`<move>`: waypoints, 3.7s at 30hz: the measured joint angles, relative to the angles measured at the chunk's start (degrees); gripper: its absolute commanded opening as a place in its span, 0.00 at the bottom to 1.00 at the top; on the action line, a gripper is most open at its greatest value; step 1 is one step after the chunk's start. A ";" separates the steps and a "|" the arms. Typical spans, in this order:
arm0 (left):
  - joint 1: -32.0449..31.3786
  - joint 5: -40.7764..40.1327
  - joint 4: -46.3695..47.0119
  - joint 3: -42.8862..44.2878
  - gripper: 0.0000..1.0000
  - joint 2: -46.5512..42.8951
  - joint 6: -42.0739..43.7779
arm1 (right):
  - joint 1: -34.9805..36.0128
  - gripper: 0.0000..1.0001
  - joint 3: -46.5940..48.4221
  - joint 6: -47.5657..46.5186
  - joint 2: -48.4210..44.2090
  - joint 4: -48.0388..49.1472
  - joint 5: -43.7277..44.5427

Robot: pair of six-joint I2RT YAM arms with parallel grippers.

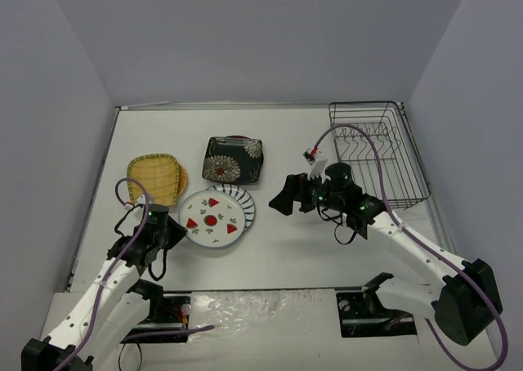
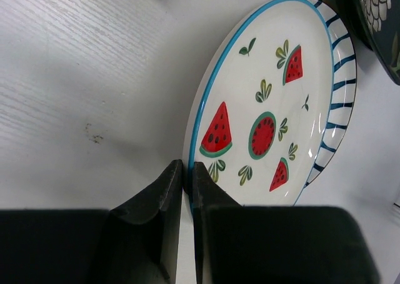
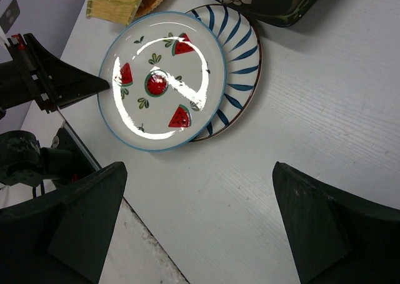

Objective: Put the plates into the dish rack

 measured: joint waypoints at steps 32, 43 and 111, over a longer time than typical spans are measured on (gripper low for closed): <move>0.03 1.37 15.56 -11.83 0.42 0.58 -3.10 | 0.11 1.00 -1.04 -0.09 -0.24 -0.08 -0.04; 1.77 4.03 24.30 -14.05 0.25 3.65 -3.46 | 0.13 1.00 -2.99 -0.07 -1.54 -0.15 -0.04; 2.79 22.29 25.76 7.40 0.00 -4.63 -3.99 | -0.03 0.10 15.60 20.58 22.81 19.81 -21.78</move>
